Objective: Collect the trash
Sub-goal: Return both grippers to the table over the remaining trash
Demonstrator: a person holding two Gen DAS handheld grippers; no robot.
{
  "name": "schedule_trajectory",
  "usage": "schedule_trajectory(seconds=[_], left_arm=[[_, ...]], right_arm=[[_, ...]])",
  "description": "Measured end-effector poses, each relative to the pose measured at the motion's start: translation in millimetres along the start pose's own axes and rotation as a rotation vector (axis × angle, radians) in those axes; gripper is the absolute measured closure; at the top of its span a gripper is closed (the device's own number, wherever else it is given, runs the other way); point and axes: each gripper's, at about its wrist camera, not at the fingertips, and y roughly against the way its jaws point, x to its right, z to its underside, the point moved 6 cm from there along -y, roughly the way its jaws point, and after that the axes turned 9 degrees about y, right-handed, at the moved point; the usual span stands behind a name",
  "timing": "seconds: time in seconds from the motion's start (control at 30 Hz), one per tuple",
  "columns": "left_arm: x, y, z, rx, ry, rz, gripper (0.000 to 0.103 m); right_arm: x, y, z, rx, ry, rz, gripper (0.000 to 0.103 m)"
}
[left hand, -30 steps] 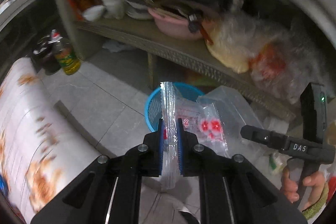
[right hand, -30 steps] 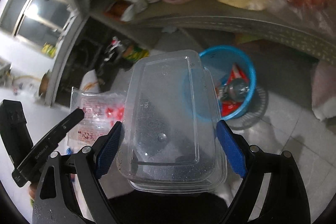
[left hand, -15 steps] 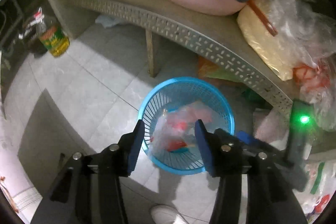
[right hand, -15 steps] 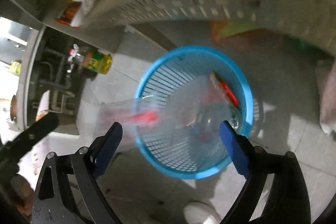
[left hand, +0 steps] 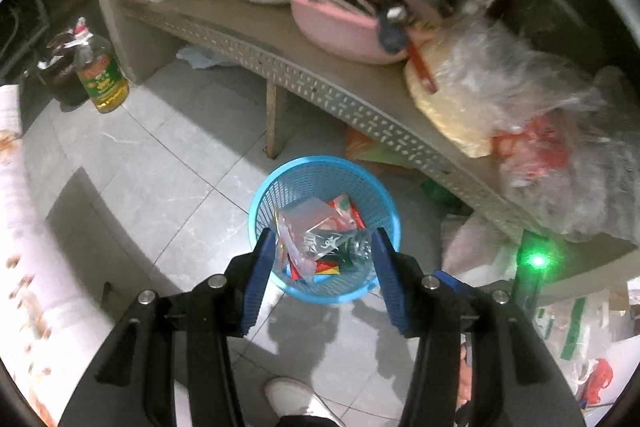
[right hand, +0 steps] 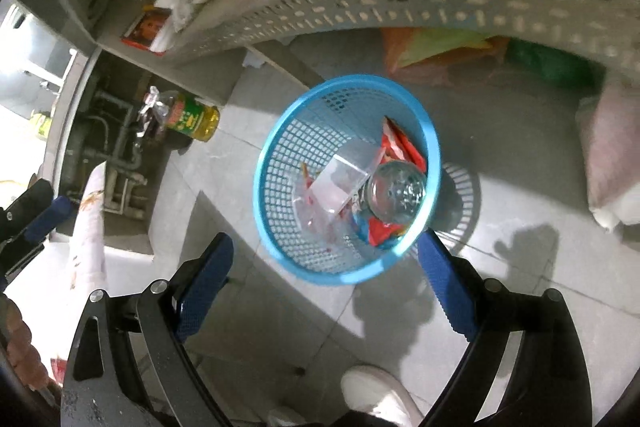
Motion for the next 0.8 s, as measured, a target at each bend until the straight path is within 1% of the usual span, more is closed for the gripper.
schedule_trajectory(seconds=[0.1, 0.17, 0.27, 0.3, 0.33, 0.4, 0.47, 0.53, 0.6, 0.67, 0.73, 0.8], left_arm=[[-7, 41, 20, 0.035, 0.038, 0.033, 0.054], [-14, 73, 39, 0.064, 0.058, 0.05, 0.05], [-26, 111, 68, 0.114, 0.076, 0.05, 0.048], [-34, 129, 80, 0.145, 0.089, 0.045, 0.047], [-40, 141, 91, 0.17, 0.1, 0.037, 0.046], [-61, 173, 116, 0.244, 0.14, 0.014, 0.045], [-78, 194, 134, 0.298, 0.196, -0.012, 0.044], [-100, 217, 160, 0.351, 0.265, -0.019, 0.043], [-118, 235, 183, 0.39, 0.316, -0.04, 0.043], [-136, 252, 206, 0.432, 0.358, -0.077, 0.042], [-152, 266, 230, 0.458, 0.394, -0.116, 0.042], [-168, 278, 252, 0.484, 0.427, -0.15, 0.042]], right_arm=[[-13, 22, 12, 0.002, 0.03, -0.017, 0.014], [-22, 38, 21, 0.001, 0.05, -0.034, 0.014], [-37, 60, 31, -0.004, 0.08, -0.066, 0.014], [-45, 68, 34, -0.007, 0.087, -0.095, 0.014], [-52, 73, 35, -0.008, 0.096, -0.112, 0.013], [-74, 90, 38, 0.001, 0.137, -0.141, 0.013], [-98, 104, 39, 0.015, 0.194, -0.162, 0.012], [-120, 112, 40, 0.024, 0.243, -0.183, 0.011], [-150, 122, 45, 0.032, 0.318, -0.211, 0.011], [-174, 125, 54, 0.027, 0.377, -0.232, 0.011], [-203, 125, 68, 0.011, 0.447, -0.264, 0.011], [-227, 120, 83, -0.027, 0.497, -0.297, 0.011]])
